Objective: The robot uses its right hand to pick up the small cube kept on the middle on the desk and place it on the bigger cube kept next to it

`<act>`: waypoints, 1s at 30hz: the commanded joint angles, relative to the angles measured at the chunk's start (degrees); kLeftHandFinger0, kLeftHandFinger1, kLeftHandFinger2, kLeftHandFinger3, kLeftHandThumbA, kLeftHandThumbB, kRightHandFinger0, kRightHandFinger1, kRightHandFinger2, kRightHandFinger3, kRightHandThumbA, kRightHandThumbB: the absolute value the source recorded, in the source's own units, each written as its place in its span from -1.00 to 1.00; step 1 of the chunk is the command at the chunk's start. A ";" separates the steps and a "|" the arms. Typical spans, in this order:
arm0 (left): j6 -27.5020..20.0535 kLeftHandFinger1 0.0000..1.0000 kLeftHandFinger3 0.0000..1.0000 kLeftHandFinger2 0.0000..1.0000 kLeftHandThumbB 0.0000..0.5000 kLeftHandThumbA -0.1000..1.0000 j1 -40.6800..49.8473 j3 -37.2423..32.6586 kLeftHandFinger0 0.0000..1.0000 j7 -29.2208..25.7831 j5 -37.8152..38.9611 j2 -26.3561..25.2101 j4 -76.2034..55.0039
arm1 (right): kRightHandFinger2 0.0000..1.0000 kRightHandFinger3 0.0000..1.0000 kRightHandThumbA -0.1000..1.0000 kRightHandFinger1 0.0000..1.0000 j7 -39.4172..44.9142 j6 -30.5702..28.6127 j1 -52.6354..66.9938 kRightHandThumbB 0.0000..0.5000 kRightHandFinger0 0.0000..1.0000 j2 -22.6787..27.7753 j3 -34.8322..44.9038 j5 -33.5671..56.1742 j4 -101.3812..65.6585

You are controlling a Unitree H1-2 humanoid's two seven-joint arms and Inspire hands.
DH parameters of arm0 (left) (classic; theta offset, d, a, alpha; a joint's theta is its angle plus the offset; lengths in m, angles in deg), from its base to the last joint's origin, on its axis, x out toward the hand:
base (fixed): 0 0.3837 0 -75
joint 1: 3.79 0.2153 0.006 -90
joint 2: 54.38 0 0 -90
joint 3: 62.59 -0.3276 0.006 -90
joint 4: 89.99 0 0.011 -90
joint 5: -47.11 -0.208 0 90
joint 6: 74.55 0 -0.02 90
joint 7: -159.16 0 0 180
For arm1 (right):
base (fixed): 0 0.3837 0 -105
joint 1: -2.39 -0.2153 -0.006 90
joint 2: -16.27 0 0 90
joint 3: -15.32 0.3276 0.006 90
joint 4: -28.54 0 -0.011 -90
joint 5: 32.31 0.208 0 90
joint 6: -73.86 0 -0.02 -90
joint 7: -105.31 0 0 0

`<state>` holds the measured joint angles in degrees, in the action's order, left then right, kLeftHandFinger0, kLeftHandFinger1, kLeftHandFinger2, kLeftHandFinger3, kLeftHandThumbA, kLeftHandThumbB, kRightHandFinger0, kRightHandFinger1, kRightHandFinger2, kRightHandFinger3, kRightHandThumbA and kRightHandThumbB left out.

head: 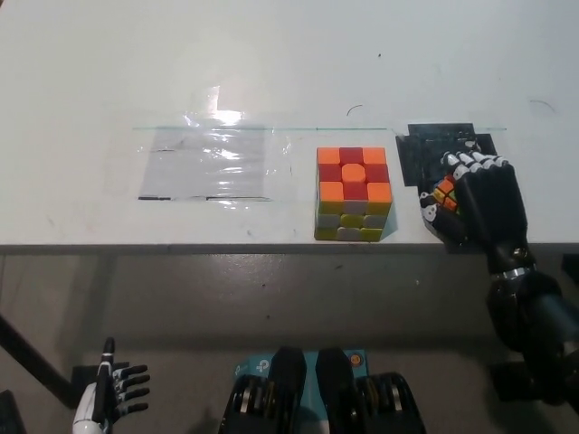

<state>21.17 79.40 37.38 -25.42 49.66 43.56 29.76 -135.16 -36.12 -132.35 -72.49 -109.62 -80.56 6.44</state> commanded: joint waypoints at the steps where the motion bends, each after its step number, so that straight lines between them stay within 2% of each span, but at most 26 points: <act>1: -1.76 0.29 0.17 0.26 -0.36 1.00 -1.07 0.01 0.27 -0.68 -0.42 -0.77 -1.16 | -0.19 0.35 -1.00 -1.00 1.37 -3.35 -2.38 -0.05 -1.00 0.20 -0.55 -0.18 -0.20; 7: -2.49 0.30 0.16 0.24 -0.37 1.00 -0.90 -0.30 0.29 -0.21 -0.55 -0.98 -0.91 | -0.22 0.32 -1.00 -1.00 1.80 -3.67 -2.36 -0.08 -1.00 0.71 -0.49 -0.28 -0.67; 9: -2.20 0.30 0.17 0.27 -0.34 1.00 -0.91 -0.17 0.29 -0.44 -0.50 -0.87 -1.03 | -0.18 0.23 -1.00 -1.00 1.88 -4.17 -2.58 -0.13 -1.00 1.01 -0.31 -0.15 -0.86; 11: -2.35 0.31 0.15 0.27 -0.33 1.00 -0.93 -0.10 0.29 -0.29 -0.29 -0.85 -0.94 | -0.14 0.17 -1.00 -1.00 2.61 -3.95 -2.73 -0.25 -1.00 1.17 -0.10 0.05 -1.23; 12: -1.67 0.31 0.15 0.27 -0.33 1.00 -0.95 -0.02 0.29 -0.58 -0.35 -0.76 -1.15 | -0.17 0.17 -1.00 -1.00 2.61 -3.20 -2.82 -0.35 -1.00 1.40 -0.09 -0.23 -2.06; 14: -1.42 0.31 0.17 0.26 -0.32 1.00 -0.75 -0.21 0.31 -0.89 -0.77 -0.66 -1.74 | -0.06 0.22 -1.00 -1.00 2.14 -1.92 -3.33 -0.57 -1.00 1.69 -0.11 -0.80 -2.78; 15: -1.58 0.35 0.21 0.30 -0.36 1.00 -0.78 -0.33 0.36 -0.44 -0.68 -0.85 -1.45 | -0.06 0.28 -1.00 -1.00 1.94 -2.26 -4.14 -0.70 -1.00 1.96 -0.16 -0.99 -2.70; 16: -2.01 0.35 0.20 0.29 -0.32 1.00 -0.68 -0.18 0.35 -0.38 -0.46 -0.81 -1.09 | -0.05 0.27 -1.00 -1.00 1.73 -2.88 -4.65 -0.99 -1.00 2.04 -0.11 -0.98 -2.89; 17: -1.94 0.34 0.20 0.29 -0.32 1.00 -0.34 -0.12 0.35 -0.45 -0.45 -0.75 -1.21 | -0.05 0.29 -1.00 -1.00 1.04 -3.08 -5.05 -1.00 -1.00 1.96 -0.35 -1.36 -2.62; 18: -1.94 0.34 0.20 0.29 -0.32 1.00 -0.34 -0.12 0.35 -0.45 -0.45 -0.75 -1.21 | -0.05 0.30 -1.00 -1.00 1.04 -3.08 -5.05 -1.00 -1.00 1.96 -0.36 -1.36 -2.61; 20: -1.78 0.32 0.20 0.28 -0.32 1.00 -0.27 -0.14 0.31 -0.78 -0.66 -0.65 -1.23 | 0.08 0.37 -1.00 -1.00 2.00 -2.38 -5.90 -0.95 -1.00 2.44 -0.45 -1.69 -3.58; 21: -1.84 0.33 0.20 0.29 -0.34 1.00 -0.08 -0.09 0.33 -0.66 -0.51 -0.59 -1.19 | 0.06 0.36 -1.00 -1.00 1.85 -1.38 -6.58 -0.76 -1.00 2.77 -0.99 -2.72 -4.02; 22: -2.02 0.34 0.25 0.31 -0.38 1.00 0.07 -0.21 0.36 -0.69 -0.70 -0.62 -1.12 | 0.03 0.36 -1.00 -1.00 1.83 -2.55 -7.29 -0.99 -1.00 2.97 -0.81 -2.48 -4.28; 24: -2.29 0.34 0.22 0.30 -0.33 1.00 0.10 -0.07 0.35 -0.58 -0.44 -0.56 -0.68 | -0.04 0.20 -1.00 -1.00 1.42 -3.26 -8.85 -0.69 -1.00 3.21 -0.58 -2.55 -4.65; 26: -2.06 0.34 0.21 0.29 -0.32 1.00 0.26 -0.17 0.33 -0.79 -0.68 -0.53 -0.73 | -0.08 0.13 -1.00 -1.00 2.00 -3.67 -9.26 -0.61 -1.00 3.27 -0.37 -2.37 -4.96; 27: -2.20 0.33 0.20 0.29 -0.27 1.00 0.24 -0.20 0.32 -0.81 -0.73 -0.54 -0.62 | -0.08 0.08 -1.00 -1.00 2.51 -3.84 -9.75 -0.44 -1.00 3.35 -0.18 -2.19 -5.29; 29: -2.83 0.31 0.21 0.28 -0.29 1.00 0.29 -0.24 0.30 -0.78 -0.81 -0.63 -0.10 | -0.03 0.06 -1.00 -1.00 3.22 -4.02 -10.86 -0.15 -1.00 3.31 -0.03 -2.03 -5.53; 30: -3.25 0.28 0.18 0.26 -0.29 1.00 0.32 -0.30 0.25 -0.80 -0.91 -0.64 0.00 | 0.02 0.09 -1.00 -1.00 3.54 -4.14 -11.15 -0.10 -1.00 3.37 0.05 -1.96 -5.92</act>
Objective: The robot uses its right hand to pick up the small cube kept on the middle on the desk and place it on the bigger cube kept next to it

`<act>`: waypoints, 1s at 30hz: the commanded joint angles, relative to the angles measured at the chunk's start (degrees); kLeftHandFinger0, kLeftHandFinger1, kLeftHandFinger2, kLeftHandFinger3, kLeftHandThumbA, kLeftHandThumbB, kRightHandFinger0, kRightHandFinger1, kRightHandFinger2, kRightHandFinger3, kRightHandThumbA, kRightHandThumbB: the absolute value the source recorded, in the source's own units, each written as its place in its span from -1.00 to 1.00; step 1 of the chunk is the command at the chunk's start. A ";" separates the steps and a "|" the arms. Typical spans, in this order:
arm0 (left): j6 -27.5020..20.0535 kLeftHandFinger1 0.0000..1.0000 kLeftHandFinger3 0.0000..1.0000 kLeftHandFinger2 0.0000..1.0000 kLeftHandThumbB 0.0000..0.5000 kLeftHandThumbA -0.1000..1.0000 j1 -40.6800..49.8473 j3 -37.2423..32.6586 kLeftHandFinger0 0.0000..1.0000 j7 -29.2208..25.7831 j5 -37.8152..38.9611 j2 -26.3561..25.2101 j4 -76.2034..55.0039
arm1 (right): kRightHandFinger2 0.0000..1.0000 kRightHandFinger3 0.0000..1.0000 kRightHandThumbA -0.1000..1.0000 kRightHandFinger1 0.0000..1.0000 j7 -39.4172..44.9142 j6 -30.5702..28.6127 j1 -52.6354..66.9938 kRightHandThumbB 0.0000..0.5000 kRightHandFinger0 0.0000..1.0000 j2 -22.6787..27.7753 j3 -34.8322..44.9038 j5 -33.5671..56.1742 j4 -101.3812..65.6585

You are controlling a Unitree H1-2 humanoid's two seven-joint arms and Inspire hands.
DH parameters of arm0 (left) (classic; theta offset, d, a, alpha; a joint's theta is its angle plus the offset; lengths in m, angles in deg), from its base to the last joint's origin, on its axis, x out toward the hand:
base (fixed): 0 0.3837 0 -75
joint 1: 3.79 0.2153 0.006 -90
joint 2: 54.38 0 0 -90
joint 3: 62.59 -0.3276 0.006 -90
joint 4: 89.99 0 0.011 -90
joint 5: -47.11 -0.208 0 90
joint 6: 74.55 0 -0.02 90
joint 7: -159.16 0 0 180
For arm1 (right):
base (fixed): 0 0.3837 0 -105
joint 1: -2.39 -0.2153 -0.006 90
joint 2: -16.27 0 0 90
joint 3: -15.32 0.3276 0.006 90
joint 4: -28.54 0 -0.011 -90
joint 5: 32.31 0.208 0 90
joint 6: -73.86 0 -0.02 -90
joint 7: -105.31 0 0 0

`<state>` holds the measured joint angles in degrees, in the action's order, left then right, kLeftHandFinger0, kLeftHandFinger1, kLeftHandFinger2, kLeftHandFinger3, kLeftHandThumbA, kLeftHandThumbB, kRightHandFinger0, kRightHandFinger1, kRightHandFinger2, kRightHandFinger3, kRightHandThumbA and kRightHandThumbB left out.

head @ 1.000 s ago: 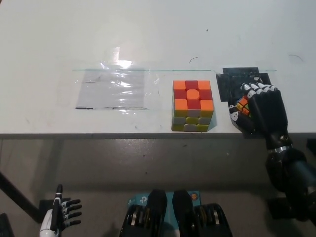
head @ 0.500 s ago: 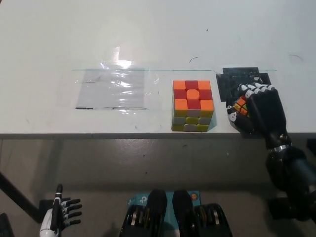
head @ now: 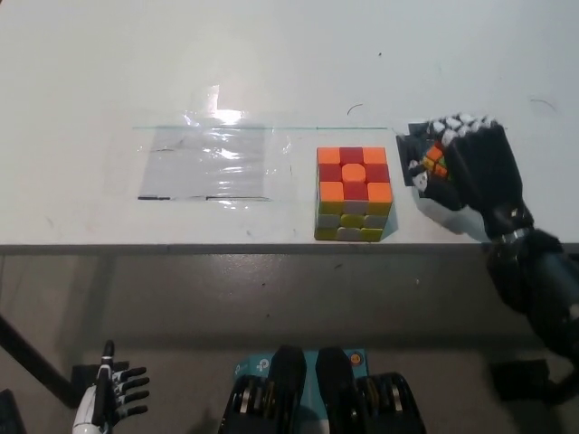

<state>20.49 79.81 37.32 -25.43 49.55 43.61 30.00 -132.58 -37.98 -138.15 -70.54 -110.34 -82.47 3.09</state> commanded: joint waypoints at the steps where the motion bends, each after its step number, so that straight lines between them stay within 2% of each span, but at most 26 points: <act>1: -2.30 0.27 0.18 0.27 -0.25 1.00 -0.10 -0.24 0.24 -0.98 -0.92 -0.67 -0.28 | -0.09 0.13 -1.00 -1.00 1.49 -2.14 -5.78 -0.04 -1.00 1.46 0.93 0.03 -3.41; 4: -2.15 0.30 0.18 0.27 -0.23 1.00 0.35 -0.04 0.27 -1.04 -0.76 -0.52 -0.57 | -0.37 0.28 -1.00 -1.00 3.90 -1.38 -6.04 -0.08 -1.00 1.53 1.43 0.46 -5.76; 8: -2.24 0.30 0.22 0.28 -0.21 1.00 0.44 -0.06 0.29 -0.97 -0.83 -0.65 -0.32 | -0.39 0.32 -1.00 -1.00 7.28 0.51 -6.25 -0.10 -1.00 2.00 2.04 0.45 -9.20; 11: -2.44 0.30 0.21 0.28 -0.20 1.00 0.57 -0.03 0.28 -0.81 -0.65 -0.56 0.02 | -0.43 0.23 -1.00 -1.00 9.22 0.49 -6.23 -0.06 -1.00 2.21 2.96 0.96 -11.12; 13: -2.52 0.28 0.15 0.25 -0.29 1.00 0.60 -0.12 0.25 -0.98 -0.85 -0.52 0.14 | -0.34 0.19 -1.00 -1.00 8.90 0.06 -6.21 -0.07 -1.00 1.82 3.66 0.97 -12.02; 15: -2.73 0.26 0.14 0.23 -0.30 1.00 0.61 -0.18 0.23 -1.04 -0.95 -0.52 0.47 | -0.28 0.19 -1.00 -1.00 9.26 -0.04 -6.07 -0.14 -1.00 1.47 4.20 0.88 -12.39; 16: -2.71 0.26 0.15 0.24 -0.27 1.00 0.59 -0.16 0.24 -0.97 -0.90 -0.55 0.53 | -0.33 0.22 -1.00 -1.00 9.20 -0.12 -6.00 -0.25 -1.00 1.37 4.33 0.67 -12.87; 18: -2.52 0.27 0.19 0.26 -0.26 1.00 0.64 -0.10 0.25 -0.99 -0.89 -0.59 0.30 | -0.52 0.13 -1.00 -1.00 8.45 -0.71 -5.98 -0.44 -1.00 0.85 4.40 0.10 -14.17; 21: -2.38 0.29 0.27 0.31 -0.30 1.00 0.87 0.09 0.27 -1.01 -0.75 -0.57 -0.01 | -0.64 0.11 -1.00 -1.00 8.62 -0.07 -5.11 -0.40 -1.00 0.04 4.50 -0.22 -15.88; 24: -1.70 0.27 0.24 0.27 -0.31 1.00 1.05 0.24 0.26 -1.06 -0.63 -0.53 -0.46 | -0.56 0.09 -1.00 -1.00 9.44 0.76 -3.69 -0.38 -1.00 -0.47 4.79 -0.33 -18.42; 25: -1.67 0.26 0.24 0.28 -0.30 1.00 1.30 0.37 0.24 -1.04 -0.48 -0.47 -0.71 | -0.46 0.12 -1.00 -1.00 9.81 1.01 -3.03 -0.23 -1.00 -0.72 4.71 -0.49 -19.47; 28: -1.76 0.29 0.28 0.32 -0.27 1.00 1.38 0.47 0.26 -0.63 -0.14 -0.51 -0.64 | -0.39 0.14 -1.00 -1.00 10.87 1.51 -1.60 -0.13 -1.00 -1.06 5.10 -0.48 -21.94; 29: -1.53 0.29 0.27 0.32 -0.23 1.00 1.28 0.63 0.27 -0.68 0.04 -0.47 -0.42 | -0.40 0.14 -1.00 -1.00 11.56 1.33 -0.55 -0.15 -1.00 -1.42 5.24 -0.24 -23.76; 30: -1.40 0.27 0.23 0.30 -0.26 1.00 1.42 0.57 0.25 -0.87 -0.17 -0.50 -0.51 | -0.33 0.15 -1.00 -1.00 11.08 1.37 -0.13 -0.17 -1.00 -1.89 5.15 -0.56 -23.73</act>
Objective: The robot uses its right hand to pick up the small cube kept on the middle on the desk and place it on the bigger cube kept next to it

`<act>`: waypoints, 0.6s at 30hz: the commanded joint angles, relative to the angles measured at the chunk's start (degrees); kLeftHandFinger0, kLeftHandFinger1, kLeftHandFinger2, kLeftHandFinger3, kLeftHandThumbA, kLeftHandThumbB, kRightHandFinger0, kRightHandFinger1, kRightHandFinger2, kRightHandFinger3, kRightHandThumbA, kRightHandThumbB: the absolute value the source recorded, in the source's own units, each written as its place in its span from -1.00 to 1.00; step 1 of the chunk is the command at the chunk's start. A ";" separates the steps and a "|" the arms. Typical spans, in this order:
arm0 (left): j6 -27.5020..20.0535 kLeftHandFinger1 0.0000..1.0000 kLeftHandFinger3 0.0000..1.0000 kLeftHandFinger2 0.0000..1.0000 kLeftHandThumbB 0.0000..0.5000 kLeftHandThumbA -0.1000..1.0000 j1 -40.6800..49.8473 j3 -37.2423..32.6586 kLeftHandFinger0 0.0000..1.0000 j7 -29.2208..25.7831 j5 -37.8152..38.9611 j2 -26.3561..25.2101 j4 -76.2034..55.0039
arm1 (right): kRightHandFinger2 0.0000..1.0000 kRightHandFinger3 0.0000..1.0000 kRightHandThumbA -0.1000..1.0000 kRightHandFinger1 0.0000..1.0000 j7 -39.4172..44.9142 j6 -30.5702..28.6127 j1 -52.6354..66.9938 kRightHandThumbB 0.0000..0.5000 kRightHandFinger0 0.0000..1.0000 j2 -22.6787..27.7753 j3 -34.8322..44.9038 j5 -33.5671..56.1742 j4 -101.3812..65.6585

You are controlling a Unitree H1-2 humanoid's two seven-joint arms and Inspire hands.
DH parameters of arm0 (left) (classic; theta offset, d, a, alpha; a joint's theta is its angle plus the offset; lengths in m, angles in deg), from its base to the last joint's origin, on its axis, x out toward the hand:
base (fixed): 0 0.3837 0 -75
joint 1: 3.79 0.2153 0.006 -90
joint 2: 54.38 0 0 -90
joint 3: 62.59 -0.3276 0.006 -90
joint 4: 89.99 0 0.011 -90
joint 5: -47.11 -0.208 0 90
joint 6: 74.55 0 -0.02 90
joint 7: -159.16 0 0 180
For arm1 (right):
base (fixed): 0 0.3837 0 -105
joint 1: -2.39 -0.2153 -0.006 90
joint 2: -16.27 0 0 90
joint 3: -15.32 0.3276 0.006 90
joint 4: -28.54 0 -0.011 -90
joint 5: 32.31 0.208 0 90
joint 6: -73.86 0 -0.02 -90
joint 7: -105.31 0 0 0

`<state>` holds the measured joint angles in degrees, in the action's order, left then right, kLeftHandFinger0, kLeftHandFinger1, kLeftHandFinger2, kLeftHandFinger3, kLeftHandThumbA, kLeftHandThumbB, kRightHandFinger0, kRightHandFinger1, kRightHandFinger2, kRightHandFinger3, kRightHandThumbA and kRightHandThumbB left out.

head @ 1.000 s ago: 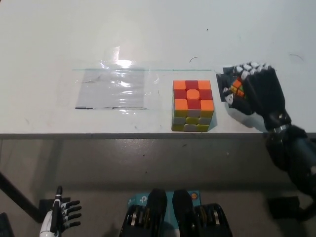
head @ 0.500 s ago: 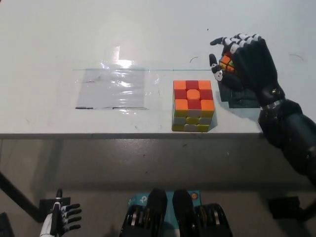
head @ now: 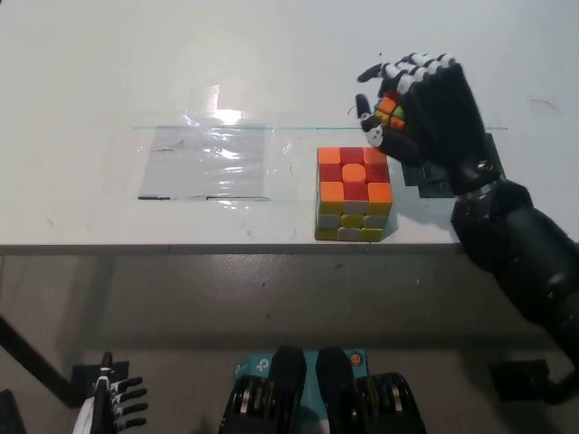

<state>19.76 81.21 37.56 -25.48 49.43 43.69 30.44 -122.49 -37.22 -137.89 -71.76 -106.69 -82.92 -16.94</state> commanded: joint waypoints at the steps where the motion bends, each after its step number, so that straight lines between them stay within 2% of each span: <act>1: -0.91 0.26 0.23 0.30 -0.26 1.00 0.01 0.37 0.23 -0.75 0.02 -0.58 -0.80 | -0.31 0.14 -1.00 -1.00 1.10 0.55 -0.06 -0.21 -1.00 -0.98 1.70 0.10 -4.21; 3: -1.00 0.26 0.21 0.30 -0.25 1.00 0.12 0.36 0.24 -0.80 -0.01 -0.56 -0.74 | -0.31 0.13 -1.00 -1.00 1.78 1.17 0.54 -0.26 -1.00 -1.42 1.92 0.01 -5.14; 4: -1.03 0.26 0.20 0.29 -0.27 1.00 0.08 0.15 0.24 -0.84 -0.33 -0.73 -0.39 | -0.33 0.14 -1.00 -1.00 2.38 1.32 1.12 -0.14 -1.00 -2.08 2.00 0.18 -5.95; 5: -1.19 0.28 0.23 0.30 -0.28 1.00 0.05 0.01 0.26 -0.89 -0.57 -0.83 -0.21 | -0.31 0.14 -1.00 -1.00 2.38 0.62 1.33 -0.16 -1.00 -2.41 1.96 0.33 -6.06; 7: -1.13 0.28 0.19 0.27 -0.30 1.00 0.19 0.17 0.27 -0.85 -0.32 -0.77 -0.35 | -0.12 0.18 -1.00 -1.00 3.48 1.70 2.09 -0.11 -1.00 -2.91 2.01 -0.05 -6.58; 9: -0.34 0.28 0.16 0.25 -0.30 1.00 0.14 0.29 0.27 -1.18 -0.42 -0.77 -1.03 | -0.15 0.21 -1.00 -1.00 3.65 2.08 2.83 -0.06 -1.00 -3.56 2.24 -0.20 -6.77; 12: -0.64 0.30 0.23 0.29 -0.34 1.00 0.09 0.21 0.29 -0.99 -0.43 -0.89 -0.73 | -0.21 0.23 -1.00 -1.00 3.22 1.37 3.58 -0.05 -1.00 -4.02 2.39 -0.31 -6.33; 13: -0.11 0.28 0.24 0.29 -0.34 1.00 0.07 0.37 0.27 -1.24 -0.36 -0.77 -0.87 | -0.17 0.22 -1.00 -1.00 3.62 1.84 4.06 0.02 -1.00 -4.19 2.46 -0.40 -6.65; 15: -0.37 0.30 0.27 0.31 -0.30 1.00 0.21 0.34 0.29 -1.24 -0.46 -0.91 -0.60 | 0.02 0.31 -1.00 -1.00 5.40 2.21 5.37 0.15 -1.00 -4.27 2.61 0.00 -7.34; 17: -0.47 0.29 0.23 0.28 -0.28 1.00 0.30 0.33 0.29 -1.13 -0.40 -0.89 -0.70 | 0.05 0.32 -1.00 -1.00 5.10 1.83 5.40 0.21 -1.00 -4.31 2.63 -0.16 -6.64; 18: -0.94 0.26 0.20 0.26 -0.30 1.00 0.54 0.24 0.26 -0.98 -0.46 -0.95 -0.80 | 0.07 0.34 -1.00 -1.00 4.34 0.96 5.51 0.17 -1.00 -4.35 2.42 -0.21 -5.12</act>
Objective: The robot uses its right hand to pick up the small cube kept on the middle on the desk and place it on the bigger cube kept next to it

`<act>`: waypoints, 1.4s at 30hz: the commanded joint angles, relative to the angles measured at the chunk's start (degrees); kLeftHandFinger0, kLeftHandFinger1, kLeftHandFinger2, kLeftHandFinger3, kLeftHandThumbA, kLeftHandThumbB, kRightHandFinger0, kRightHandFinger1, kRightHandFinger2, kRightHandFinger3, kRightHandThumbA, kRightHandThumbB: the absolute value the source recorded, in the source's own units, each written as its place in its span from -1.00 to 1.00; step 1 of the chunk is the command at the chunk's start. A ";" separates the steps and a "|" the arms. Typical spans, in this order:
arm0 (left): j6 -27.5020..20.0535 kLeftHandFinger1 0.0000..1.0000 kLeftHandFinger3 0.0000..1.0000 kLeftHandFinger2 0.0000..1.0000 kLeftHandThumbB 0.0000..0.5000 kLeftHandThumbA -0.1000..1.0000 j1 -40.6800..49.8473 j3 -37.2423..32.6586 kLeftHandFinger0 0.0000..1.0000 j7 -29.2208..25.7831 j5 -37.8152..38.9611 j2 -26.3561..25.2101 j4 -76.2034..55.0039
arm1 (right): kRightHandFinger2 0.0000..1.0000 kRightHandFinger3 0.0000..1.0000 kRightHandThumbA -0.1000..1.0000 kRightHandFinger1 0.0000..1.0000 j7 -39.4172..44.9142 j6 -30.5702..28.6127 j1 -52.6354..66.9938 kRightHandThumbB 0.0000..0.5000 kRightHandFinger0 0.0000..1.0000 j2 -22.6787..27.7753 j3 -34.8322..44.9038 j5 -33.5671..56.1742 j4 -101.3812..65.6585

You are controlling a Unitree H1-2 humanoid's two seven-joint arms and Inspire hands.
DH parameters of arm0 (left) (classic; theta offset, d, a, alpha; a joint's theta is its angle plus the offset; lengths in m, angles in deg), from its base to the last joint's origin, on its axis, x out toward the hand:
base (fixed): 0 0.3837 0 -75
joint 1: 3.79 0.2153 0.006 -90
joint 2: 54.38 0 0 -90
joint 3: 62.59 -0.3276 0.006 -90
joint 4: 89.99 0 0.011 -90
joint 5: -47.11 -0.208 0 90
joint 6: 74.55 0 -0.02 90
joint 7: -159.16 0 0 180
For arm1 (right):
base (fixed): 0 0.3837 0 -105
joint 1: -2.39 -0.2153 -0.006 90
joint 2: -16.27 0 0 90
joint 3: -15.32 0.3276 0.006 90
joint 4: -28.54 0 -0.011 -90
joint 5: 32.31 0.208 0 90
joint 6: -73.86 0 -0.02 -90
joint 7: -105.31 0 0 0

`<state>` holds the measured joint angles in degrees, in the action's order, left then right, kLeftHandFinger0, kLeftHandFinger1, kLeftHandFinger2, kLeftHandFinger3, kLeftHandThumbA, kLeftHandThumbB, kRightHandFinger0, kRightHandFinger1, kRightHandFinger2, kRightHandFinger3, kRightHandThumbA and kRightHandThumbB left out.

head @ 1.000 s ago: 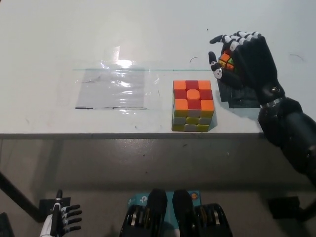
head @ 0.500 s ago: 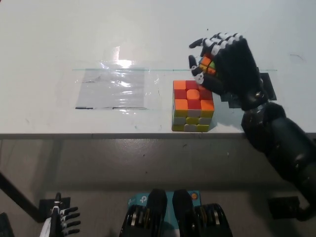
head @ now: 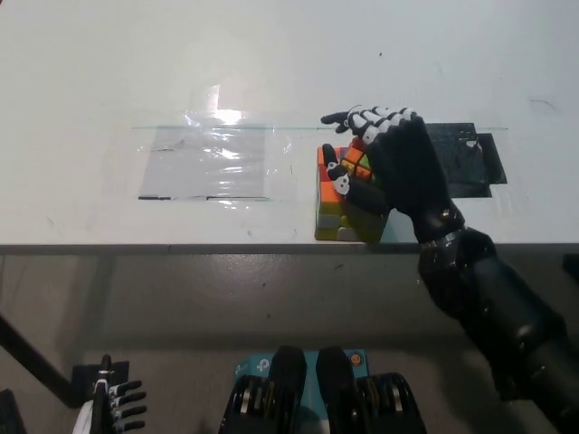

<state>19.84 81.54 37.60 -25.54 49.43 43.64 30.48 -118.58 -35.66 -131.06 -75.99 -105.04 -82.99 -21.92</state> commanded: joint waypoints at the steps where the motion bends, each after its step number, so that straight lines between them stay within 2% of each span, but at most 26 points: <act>1: -1.27 0.25 0.19 0.26 -0.31 1.00 0.29 0.16 0.25 -0.81 -0.45 -0.93 -0.77 | 0.10 0.36 -1.00 -1.00 0.09 -1.26 -1.26 -0.02 -1.00 -0.24 0.69 0.00 0.67; 3: -1.42 0.25 0.16 0.25 -0.28 1.00 0.36 0.08 0.25 -0.63 -0.37 -0.90 -0.68 | 0.08 0.35 -1.00 -1.00 -0.28 -2.68 -1.19 -0.19 -1.00 -0.43 0.60 0.50 1.97; 7: -1.15 0.24 0.14 0.24 -0.29 1.00 0.72 -0.07 0.27 -0.55 -0.51 -0.95 -0.91 | 0.09 0.35 -1.00 -1.00 -1.68 -3.35 -1.09 -0.24 -1.00 -0.85 0.20 -0.11 3.63; 8: -1.19 0.28 0.20 0.27 -0.27 1.00 0.85 -0.03 0.32 -0.44 -0.41 -1.00 -0.77 | 0.17 0.43 -1.00 -1.00 -1.35 -2.78 -0.71 -0.21 -1.00 -0.92 0.05 -0.36 3.53; 9: -1.20 0.30 0.22 0.28 -0.26 1.00 0.91 -0.01 0.34 -0.40 -0.37 -1.02 -0.71 | 0.24 0.51 -1.00 -1.00 -1.25 -2.57 -0.56 -0.27 -1.00 -0.94 -0.01 -0.47 3.50; 10: -1.01 0.32 0.21 0.29 -0.24 1.00 1.36 -0.07 0.36 -0.47 -0.47 -0.91 -1.00 | 0.26 0.56 -1.00 -1.00 -1.54 -2.76 -0.02 -0.21 -1.00 -0.99 -0.07 -0.46 3.37; 11: -0.90 0.32 0.22 0.29 -0.26 1.00 1.67 -0.19 0.37 -0.24 -0.50 -1.00 -1.25 | 0.28 0.75 -1.00 -0.98 -0.56 -2.92 0.35 -0.40 -1.00 -0.95 -0.23 -0.19 3.13; 12: -0.84 0.31 0.22 0.28 -0.28 1.00 1.76 -0.42 0.35 -0.25 -0.81 -1.08 -1.41 | 0.20 0.78 -1.00 -1.00 -0.61 -2.76 0.52 -0.75 -1.00 -0.96 -0.33 -0.34 3.17; 13: -0.54 0.30 0.20 0.27 -0.28 1.00 1.66 -0.65 0.34 -0.42 -1.17 -1.16 -1.57 | 0.02 0.72 -1.00 -1.00 -0.49 -2.51 0.47 -0.98 -1.00 -0.97 -0.45 -0.53 3.20; 16: -0.43 0.26 0.17 0.26 -0.30 1.00 1.63 -1.04 0.32 -0.17 -1.41 -1.35 -1.64 | -0.18 0.83 -1.00 -1.00 -2.04 -3.46 0.30 -0.97 -1.00 -1.95 -0.17 -0.01 4.33; 17: -0.42 0.26 0.18 0.27 -0.30 1.00 1.64 -1.07 0.32 -0.16 -1.44 -1.36 -1.66 | -0.31 0.74 -1.00 -1.00 -2.15 -3.53 0.28 -1.00 -1.00 -2.00 -0.15 0.01 4.41; 18: -0.50 0.26 0.27 0.30 -0.29 1.00 1.57 -1.08 0.32 -0.17 -1.43 -1.39 -1.49 | -0.29 0.93 -0.98 -0.97 -2.00 -3.28 0.37 -1.00 -1.00 -2.30 0.06 0.31 4.43; 19: -0.28 0.27 0.27 0.32 -0.29 1.00 1.43 -1.19 0.31 -0.17 -1.50 -1.39 -1.61 | -0.35 1.00 -0.76 -0.92 -2.85 -3.52 0.22 -0.99 -1.00 -2.55 0.15 0.30 4.98; 20: -0.27 0.27 0.28 0.32 -0.29 1.00 1.35 -1.23 0.31 -0.17 -1.52 -1.39 -1.59 | -0.45 1.00 -0.76 -0.98 -2.89 -3.52 0.22 -1.00 -1.00 -2.51 0.20 0.28 4.98; 21: -0.32 0.27 0.27 0.32 -0.23 1.00 1.36 -1.14 0.31 -0.11 -1.34 -1.35 -1.65 | 0.13 1.00 -0.41 -0.45 -1.79 -1.69 0.29 -0.90 -0.75 -2.92 0.14 0.01 4.79; 22: -0.14 0.27 0.26 0.32 -0.22 1.00 1.31 -1.07 0.30 -0.27 -1.30 -1.21 -1.78 | 0.52 1.00 -0.15 0.07 -2.77 -0.17 0.16 -0.57 -0.33 -3.20 -0.34 -1.32 5.21; 23: 0.03 0.27 0.25 0.31 -0.26 1.00 1.27 -1.01 0.29 -0.32 -1.25 -1.14 -1.87 | 0.74 1.00 -0.01 0.42 -3.82 0.89 -0.11 -0.70 0.07 -3.41 -0.85 -2.53 5.81; 24: -0.07 0.26 0.24 0.30 -0.27 1.00 1.23 -1.02 0.27 -0.31 -1.27 -1.16 -1.77 | 1.00 1.00 0.11 0.60 -4.18 1.53 -0.32 -0.72 0.26 -3.52 -1.14 -3.03 6.16; 25: -0.67 0.26 0.24 0.29 -0.23 1.00 1.05 -1.04 0.25 -0.20 -1.24 -1.27 -1.12 | 1.00 1.00 0.26 0.77 -3.83 2.58 -0.48 -0.74 0.38 -3.63 -1.36 -3.45 6.22; 26: -1.21 0.25 0.25 0.29 -0.22 1.00 0.84 -1.02 0.25 -0.02 -1.14 -1.40 -0.41 | 1.00 1.00 0.32 0.83 -3.10 3.40 -0.49 -0.75 0.41 -3.65 -1.44 -3.55 5.99; 27: -0.20 0.28 0.24 0.29 -0.20 1.00 1.00 -1.08 0.27 -0.07 -1.25 -1.35 -1.14 | 1.00 1.00 0.43 1.00 -2.71 4.44 -0.78 -0.76 0.64 -3.63 -1.82 -4.25 5.90; 31: 0.17 0.31 0.21 0.30 -0.07 1.00 0.57 -1.16 0.33 -0.09 -1.16 -1.25 -0.89 | 1.00 1.00 0.49 1.00 -3.53 6.43 -1.11 -0.78 0.86 -3.32 -2.56 -5.74 5.91; 35: -0.37 0.25 0.17 0.26 -0.18 1.00 0.64 -1.22 0.26 0.08 -0.98 -1.02 -0.94 | 1.00 1.00 0.50 1.00 -4.15 6.41 -1.53 -0.79 0.85 -3.11 -2.94 -5.84 6.43; 38: 0.32 0.22 0.15 0.22 -0.26 1.00 0.49 -1.36 0.27 -0.43 -1.44 -0.98 -1.26 | 1.00 1.00 0.37 1.00 -4.58 6.42 -1.93 -0.79 0.85 -3.12 -3.06 -5.85 7.29; 39: 0.46 0.23 0.22 0.24 -0.34 1.00 0.55 -1.48 0.27 -0.60 -1.71 -1.00 -1.49 | 1.00 1.00 0.35 1.00 -5.41 6.02 -2.12 -0.79 0.85 -3.10 -3.16 -5.92 8.01; 42: -0.17 0.23 0.27 0.24 -0.30 1.00 0.60 -1.43 0.26 -0.38 -1.48 -1.03 -1.23 | 1.00 1.00 0.26 1.00 -7.69 5.66 -2.50 -0.74 0.87 -3.11 -3.57 -6.34 9.38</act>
<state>20.30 82.81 36.41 -25.43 48.61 43.45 30.13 -124.99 -31.35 -133.07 -78.85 -107.38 -87.33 -15.20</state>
